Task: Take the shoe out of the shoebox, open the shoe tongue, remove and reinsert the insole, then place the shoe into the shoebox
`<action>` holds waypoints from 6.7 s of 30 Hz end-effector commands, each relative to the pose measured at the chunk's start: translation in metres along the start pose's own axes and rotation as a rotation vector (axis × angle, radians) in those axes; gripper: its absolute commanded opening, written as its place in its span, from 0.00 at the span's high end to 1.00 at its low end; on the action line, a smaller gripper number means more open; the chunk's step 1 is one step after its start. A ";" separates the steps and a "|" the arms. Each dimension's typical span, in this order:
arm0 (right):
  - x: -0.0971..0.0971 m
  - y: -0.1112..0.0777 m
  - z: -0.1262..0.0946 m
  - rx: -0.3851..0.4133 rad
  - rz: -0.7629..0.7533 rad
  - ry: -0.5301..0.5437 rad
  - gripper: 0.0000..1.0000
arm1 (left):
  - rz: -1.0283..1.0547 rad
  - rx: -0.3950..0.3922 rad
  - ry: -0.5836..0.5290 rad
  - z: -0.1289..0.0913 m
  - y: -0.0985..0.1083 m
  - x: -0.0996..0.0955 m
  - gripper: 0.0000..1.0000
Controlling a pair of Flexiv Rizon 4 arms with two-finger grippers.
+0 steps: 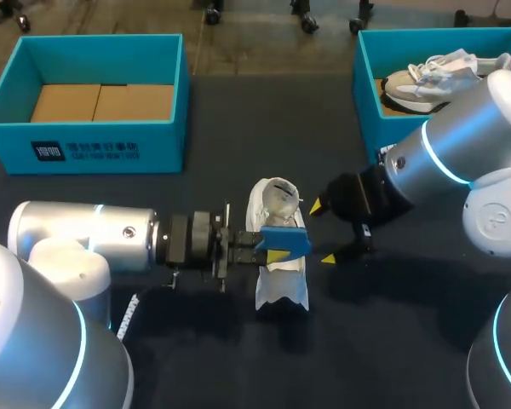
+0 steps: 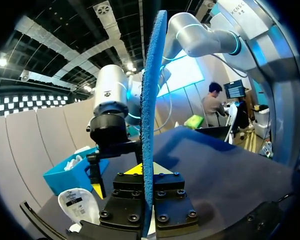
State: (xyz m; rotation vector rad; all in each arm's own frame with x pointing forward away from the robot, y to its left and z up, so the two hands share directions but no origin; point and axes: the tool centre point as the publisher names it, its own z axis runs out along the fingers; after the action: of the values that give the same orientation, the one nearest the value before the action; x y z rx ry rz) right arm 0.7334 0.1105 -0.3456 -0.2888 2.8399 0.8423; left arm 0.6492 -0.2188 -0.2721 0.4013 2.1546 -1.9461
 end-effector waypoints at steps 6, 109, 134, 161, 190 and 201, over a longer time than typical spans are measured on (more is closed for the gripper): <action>0.000 0.000 0.001 0.001 0.000 -0.001 0.00 | 0.030 -0.020 -0.009 0.007 0.019 -0.004 1.00; 0.000 0.000 0.001 0.001 0.000 -0.001 0.00 | 0.233 -0.152 0.030 0.010 0.107 -0.037 1.00; 0.000 0.000 0.001 0.001 0.000 -0.001 0.00 | 0.219 -0.128 0.027 -0.009 0.065 -0.021 0.81; 0.000 0.000 0.001 0.001 0.000 -0.001 0.00 | 0.369 -0.155 -0.043 -0.003 0.100 -0.036 1.00; 0.000 0.000 0.001 0.001 0.000 -0.001 0.00 | 0.347 -0.166 0.068 -0.005 0.081 -0.014 1.00; 0.000 0.000 0.001 0.001 0.000 -0.001 0.00 | 0.394 -0.211 0.057 -0.010 0.103 -0.028 1.00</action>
State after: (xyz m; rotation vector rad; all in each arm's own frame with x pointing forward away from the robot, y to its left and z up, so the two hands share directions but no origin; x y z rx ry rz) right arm 0.7337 0.1113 -0.3460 -0.2875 2.8406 0.8418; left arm 0.7073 -0.1973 -0.3542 0.7840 2.0871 -1.5017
